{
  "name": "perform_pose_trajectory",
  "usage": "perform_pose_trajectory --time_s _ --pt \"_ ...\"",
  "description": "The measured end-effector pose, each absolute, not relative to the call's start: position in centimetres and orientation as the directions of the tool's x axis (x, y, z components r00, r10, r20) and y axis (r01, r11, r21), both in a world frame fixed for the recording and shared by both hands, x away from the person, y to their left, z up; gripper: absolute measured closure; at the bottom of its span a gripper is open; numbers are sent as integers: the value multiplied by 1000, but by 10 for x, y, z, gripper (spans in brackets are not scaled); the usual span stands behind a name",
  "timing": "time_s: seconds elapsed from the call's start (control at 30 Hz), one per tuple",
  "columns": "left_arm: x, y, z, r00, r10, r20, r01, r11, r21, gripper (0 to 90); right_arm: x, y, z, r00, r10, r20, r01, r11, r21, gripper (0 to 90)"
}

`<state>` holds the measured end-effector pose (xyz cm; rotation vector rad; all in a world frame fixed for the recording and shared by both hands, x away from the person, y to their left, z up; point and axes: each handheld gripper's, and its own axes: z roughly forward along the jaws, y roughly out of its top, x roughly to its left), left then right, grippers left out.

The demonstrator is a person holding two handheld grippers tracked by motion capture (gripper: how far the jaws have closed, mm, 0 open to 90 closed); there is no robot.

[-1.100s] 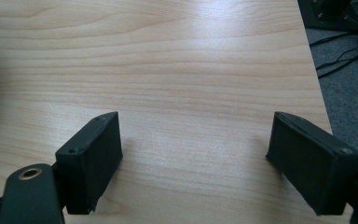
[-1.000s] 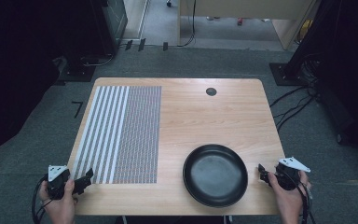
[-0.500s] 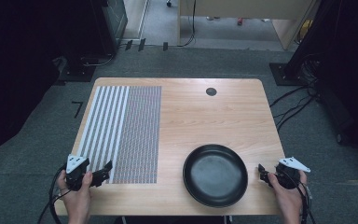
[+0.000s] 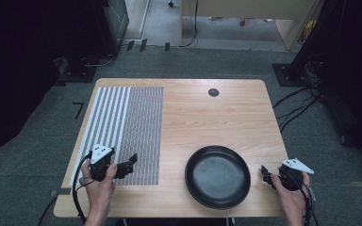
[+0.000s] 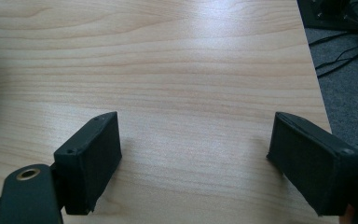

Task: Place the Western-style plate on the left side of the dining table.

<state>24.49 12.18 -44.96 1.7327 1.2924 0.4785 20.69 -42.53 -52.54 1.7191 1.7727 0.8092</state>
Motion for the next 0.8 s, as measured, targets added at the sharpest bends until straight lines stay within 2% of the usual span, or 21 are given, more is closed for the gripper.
perform_pose_trajectory --time_s 0.33,0.63,0.8 --pt "240 76 -455 495 848 -192 550 -135 824 87 207 -425 -525 -45 999 28 676 10 737 160" --pt "237 55 -458 539 817 -207 549 -154 822 87 206 -426 -525 0 999 32 676 -23 736 145" --pt "236 47 -461 552 809 -203 550 -170 818 87 202 -425 -519 28 998 63 644 -67 762 155"
